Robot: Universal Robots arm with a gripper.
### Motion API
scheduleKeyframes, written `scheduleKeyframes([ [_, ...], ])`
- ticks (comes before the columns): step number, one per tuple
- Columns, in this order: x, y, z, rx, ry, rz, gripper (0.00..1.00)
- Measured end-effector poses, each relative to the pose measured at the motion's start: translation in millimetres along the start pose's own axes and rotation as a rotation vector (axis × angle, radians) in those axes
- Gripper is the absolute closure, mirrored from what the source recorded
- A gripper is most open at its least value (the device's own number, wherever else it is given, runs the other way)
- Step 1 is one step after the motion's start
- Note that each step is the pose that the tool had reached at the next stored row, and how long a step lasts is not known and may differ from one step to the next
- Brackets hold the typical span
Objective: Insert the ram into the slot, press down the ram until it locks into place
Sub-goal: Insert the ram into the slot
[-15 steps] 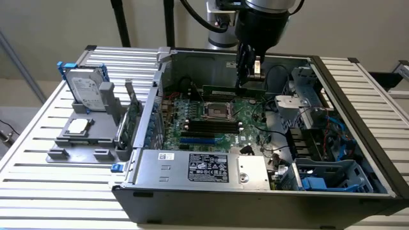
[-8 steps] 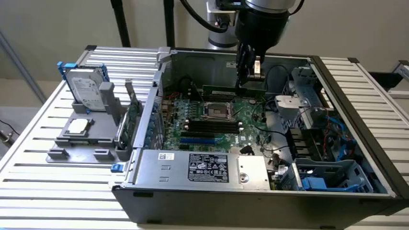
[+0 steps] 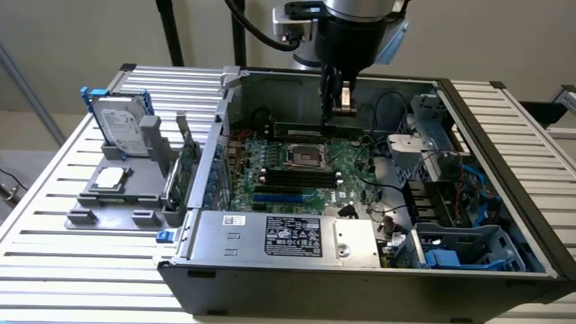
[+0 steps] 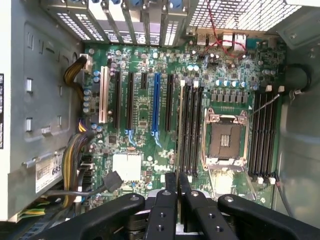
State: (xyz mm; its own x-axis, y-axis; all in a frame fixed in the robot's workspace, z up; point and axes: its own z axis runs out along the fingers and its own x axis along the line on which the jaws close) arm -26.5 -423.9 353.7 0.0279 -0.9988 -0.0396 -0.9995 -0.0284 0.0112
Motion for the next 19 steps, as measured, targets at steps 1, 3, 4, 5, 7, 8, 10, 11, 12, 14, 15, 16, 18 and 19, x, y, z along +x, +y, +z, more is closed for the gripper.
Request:
scheduleKeyframes([
  [1,-2.5,3.3,1.6,0.0031,0.0005,0.000,0.87],
  [3,-8.1,5.8,4.8,0.0049,0.0016,0.000,0.87],
  [4,-11.4,5.8,6.9,0.0051,0.0017,0.000,0.87],
  [5,-14.5,6.0,8.8,0.0052,0.0020,0.000,0.87],
  [7,-20.4,6.2,12.6,0.0053,0.0024,0.000,0.87],
  [8,-23.2,6.4,14.5,0.0053,0.0029,0.000,0.87],
  [10,-28.8,6.9,18.3,0.0053,0.0041,0.000,0.87],
  [11,-30.5,7.1,20.1,0.0053,0.0049,0.000,0.87],
  [12,-31.7,7.4,22.0,0.0052,0.0056,0.001,0.87],
  [14,-33.5,7.9,25.7,0.0053,0.0071,0.004,0.87],
  [15,-34.0,8.3,27.6,0.0055,0.0078,0.006,0.87],
  [16,-34.3,8.7,29.4,0.0055,0.0087,0.007,0.87],
  [18,-34.9,9.5,33.0,0.0055,0.0108,0.011,0.87],
  [19,-35.0,9.9,34.8,0.0055,0.0117,0.012,0.87],
])
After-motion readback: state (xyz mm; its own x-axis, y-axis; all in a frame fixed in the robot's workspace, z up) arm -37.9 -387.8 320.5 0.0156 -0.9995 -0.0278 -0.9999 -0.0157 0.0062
